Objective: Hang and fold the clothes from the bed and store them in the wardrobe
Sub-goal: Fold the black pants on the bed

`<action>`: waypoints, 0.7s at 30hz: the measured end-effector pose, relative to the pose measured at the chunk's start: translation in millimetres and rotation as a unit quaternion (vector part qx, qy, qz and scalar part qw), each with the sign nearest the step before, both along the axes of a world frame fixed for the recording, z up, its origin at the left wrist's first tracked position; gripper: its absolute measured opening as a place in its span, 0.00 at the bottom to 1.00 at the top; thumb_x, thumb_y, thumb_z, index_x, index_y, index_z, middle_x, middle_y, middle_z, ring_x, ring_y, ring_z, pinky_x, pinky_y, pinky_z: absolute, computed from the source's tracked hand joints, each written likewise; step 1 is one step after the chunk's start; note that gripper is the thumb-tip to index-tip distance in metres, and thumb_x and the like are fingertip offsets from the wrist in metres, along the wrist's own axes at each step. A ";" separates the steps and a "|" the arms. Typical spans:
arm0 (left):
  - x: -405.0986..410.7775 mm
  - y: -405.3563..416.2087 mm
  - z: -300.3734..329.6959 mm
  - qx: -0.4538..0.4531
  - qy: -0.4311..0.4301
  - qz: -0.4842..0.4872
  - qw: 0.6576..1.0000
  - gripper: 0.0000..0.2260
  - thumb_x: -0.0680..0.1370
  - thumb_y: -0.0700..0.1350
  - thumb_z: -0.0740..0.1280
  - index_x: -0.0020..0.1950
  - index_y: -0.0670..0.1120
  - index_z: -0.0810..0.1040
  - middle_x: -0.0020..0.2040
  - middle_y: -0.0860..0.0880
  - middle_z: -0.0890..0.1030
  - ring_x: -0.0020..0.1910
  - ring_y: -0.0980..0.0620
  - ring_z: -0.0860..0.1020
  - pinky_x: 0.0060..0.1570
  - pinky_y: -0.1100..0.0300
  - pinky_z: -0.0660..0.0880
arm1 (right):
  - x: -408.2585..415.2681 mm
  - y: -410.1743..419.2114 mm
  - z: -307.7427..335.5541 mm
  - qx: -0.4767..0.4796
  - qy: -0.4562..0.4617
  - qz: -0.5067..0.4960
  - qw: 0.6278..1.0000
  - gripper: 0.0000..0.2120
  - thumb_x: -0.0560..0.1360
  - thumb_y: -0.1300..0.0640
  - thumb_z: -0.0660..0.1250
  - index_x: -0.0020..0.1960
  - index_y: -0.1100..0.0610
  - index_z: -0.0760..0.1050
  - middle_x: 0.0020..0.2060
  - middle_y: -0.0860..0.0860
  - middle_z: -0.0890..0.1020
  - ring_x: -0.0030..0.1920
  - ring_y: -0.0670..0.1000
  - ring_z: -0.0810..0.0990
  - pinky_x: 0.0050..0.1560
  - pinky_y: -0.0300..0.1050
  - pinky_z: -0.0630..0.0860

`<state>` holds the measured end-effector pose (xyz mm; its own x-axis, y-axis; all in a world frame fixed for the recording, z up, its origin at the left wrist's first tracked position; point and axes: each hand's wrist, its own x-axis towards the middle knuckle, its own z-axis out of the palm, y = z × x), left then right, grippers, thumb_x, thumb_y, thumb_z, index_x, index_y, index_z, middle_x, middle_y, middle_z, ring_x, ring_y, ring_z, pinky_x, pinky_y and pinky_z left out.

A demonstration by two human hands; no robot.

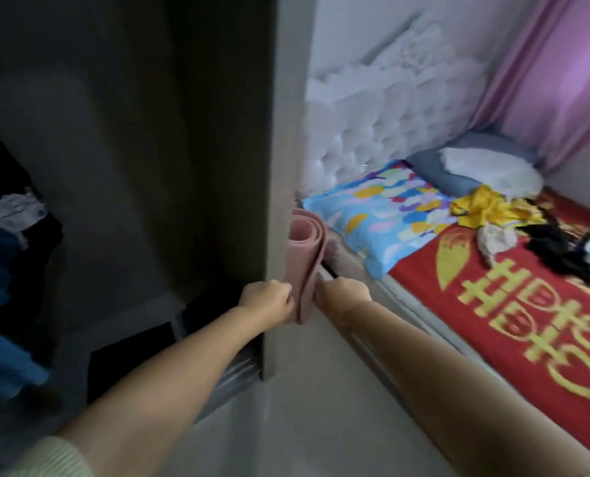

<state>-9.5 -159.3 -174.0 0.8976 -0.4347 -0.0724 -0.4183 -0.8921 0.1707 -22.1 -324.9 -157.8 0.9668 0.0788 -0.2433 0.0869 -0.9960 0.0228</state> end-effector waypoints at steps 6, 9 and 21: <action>-26.6 -159.8 21.9 -0.001 -0.019 -0.130 0.991 0.13 0.79 0.51 0.56 0.53 0.46 0.76 0.55 0.45 0.80 0.54 0.41 0.78 0.44 0.56 0.71 | -82.7 -161.8 22.4 -0.021 0.013 -0.135 0.991 0.17 0.80 0.49 0.55 0.65 0.55 0.69 0.58 0.55 0.78 0.57 0.57 0.78 0.43 0.46 0.69; -54.3 -242.1 25.8 0.002 -0.011 -0.189 0.982 0.12 0.79 0.51 0.56 0.51 0.45 0.75 0.53 0.45 0.80 0.52 0.42 0.78 0.41 0.56 0.68 | -133.1 -240.5 26.0 -0.032 0.026 -0.195 0.980 0.18 0.82 0.51 0.53 0.68 0.56 0.66 0.56 0.55 0.78 0.53 0.58 0.79 0.39 0.47 0.70; -192.5 -552.3 37.8 0.026 0.049 -0.364 0.930 0.12 0.82 0.49 0.56 0.52 0.44 0.75 0.45 0.47 0.78 0.38 0.46 0.74 0.35 0.57 0.69 | -341.2 -517.7 30.8 -0.059 0.061 -0.383 0.920 0.15 0.82 0.53 0.54 0.65 0.59 0.70 0.58 0.53 0.78 0.55 0.56 0.79 0.45 0.49 0.78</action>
